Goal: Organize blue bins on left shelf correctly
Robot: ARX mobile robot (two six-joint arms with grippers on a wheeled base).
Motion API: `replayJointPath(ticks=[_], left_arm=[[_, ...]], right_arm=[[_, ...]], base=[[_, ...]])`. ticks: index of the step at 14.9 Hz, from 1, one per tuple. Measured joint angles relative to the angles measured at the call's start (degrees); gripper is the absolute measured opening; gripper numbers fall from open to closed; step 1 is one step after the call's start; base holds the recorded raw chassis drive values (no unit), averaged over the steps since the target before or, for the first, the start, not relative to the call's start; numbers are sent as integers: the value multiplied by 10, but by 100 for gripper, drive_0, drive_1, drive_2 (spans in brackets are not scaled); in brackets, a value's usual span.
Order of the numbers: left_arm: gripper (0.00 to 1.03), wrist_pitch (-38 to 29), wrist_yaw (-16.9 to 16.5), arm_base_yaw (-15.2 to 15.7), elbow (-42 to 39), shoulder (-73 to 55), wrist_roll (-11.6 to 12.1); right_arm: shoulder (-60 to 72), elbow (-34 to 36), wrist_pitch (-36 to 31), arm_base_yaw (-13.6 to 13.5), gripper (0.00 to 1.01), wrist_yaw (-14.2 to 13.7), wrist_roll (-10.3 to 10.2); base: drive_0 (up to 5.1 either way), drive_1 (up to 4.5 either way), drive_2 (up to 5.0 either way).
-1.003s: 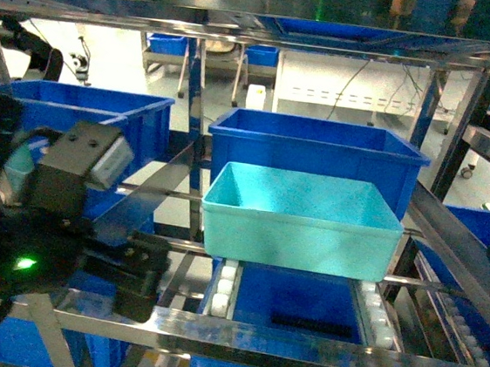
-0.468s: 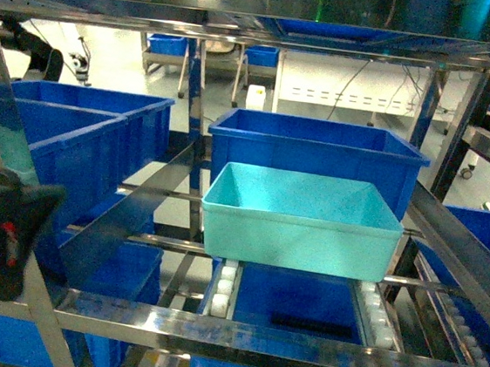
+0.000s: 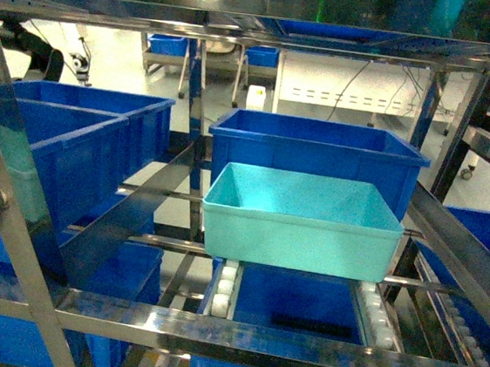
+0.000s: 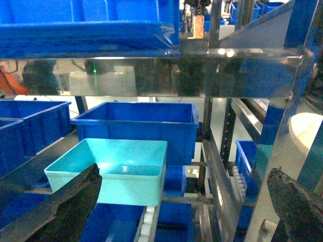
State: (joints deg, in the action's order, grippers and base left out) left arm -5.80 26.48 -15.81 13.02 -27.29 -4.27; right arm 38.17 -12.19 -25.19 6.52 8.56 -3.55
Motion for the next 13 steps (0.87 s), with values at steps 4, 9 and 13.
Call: replayJointPath(ticks=[4, 9, 13], left_arm=[[97, -48, -2, 9, 3, -21, 18], [24, -80, -256, 148, -75, 78, 33], [2, -68, -265, 155, -90, 106, 34]], right_arm=[[6, -1, -10, -17, 98, -28, 16], [-82, 57, 24, -65, 30, -84, 32], [-124, 75, 40, -65, 1, -85, 35]], base=[[0, 0, 0], [0, 0, 0], [0, 0, 0]])
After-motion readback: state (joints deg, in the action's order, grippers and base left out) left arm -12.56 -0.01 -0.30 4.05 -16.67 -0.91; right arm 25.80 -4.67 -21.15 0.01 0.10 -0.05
